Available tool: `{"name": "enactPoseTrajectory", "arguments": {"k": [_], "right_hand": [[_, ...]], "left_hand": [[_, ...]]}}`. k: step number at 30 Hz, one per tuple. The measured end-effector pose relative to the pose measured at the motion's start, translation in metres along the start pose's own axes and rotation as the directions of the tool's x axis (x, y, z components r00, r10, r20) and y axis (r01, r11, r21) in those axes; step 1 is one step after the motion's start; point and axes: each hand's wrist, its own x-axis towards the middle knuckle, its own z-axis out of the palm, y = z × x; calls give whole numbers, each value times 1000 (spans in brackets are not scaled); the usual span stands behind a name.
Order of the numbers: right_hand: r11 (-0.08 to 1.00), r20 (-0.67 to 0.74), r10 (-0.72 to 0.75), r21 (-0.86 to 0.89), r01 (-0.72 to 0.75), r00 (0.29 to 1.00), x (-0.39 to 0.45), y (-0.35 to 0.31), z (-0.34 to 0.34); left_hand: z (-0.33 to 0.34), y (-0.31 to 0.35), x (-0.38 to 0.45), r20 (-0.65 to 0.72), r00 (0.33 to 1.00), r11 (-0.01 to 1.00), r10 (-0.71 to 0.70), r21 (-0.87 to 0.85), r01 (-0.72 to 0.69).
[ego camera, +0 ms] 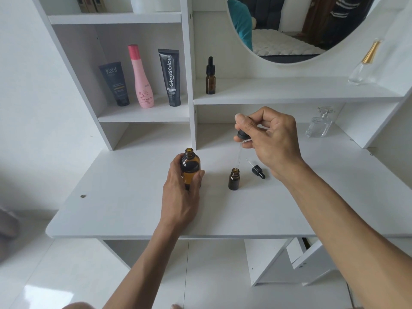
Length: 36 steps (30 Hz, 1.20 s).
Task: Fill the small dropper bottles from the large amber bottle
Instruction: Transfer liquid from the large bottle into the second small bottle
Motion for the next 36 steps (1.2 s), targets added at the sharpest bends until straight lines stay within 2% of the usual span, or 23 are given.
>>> {"name": "enactPoseTrajectory", "arguments": {"k": [15, 22, 29, 36], "right_hand": [[1000, -10, 13, 3, -13, 1000, -1, 3, 0], [990, -44, -11, 143, 17, 999, 0, -14, 7], [968, -1, -54, 245, 53, 999, 9, -39, 39], [971, 62, -97, 226, 81, 993, 15, -44, 63]], "left_hand": [[-1, 1, -1, 2, 1000, 1000, -9, 5, 9], [0, 2, 0, 5, 1000, 1000, -9, -1, 9], [0, 0, 0, 8, 1000, 1000, -11, -14, 11], [0, -1, 0, 15, 1000, 1000, -8, -28, 9]]}}
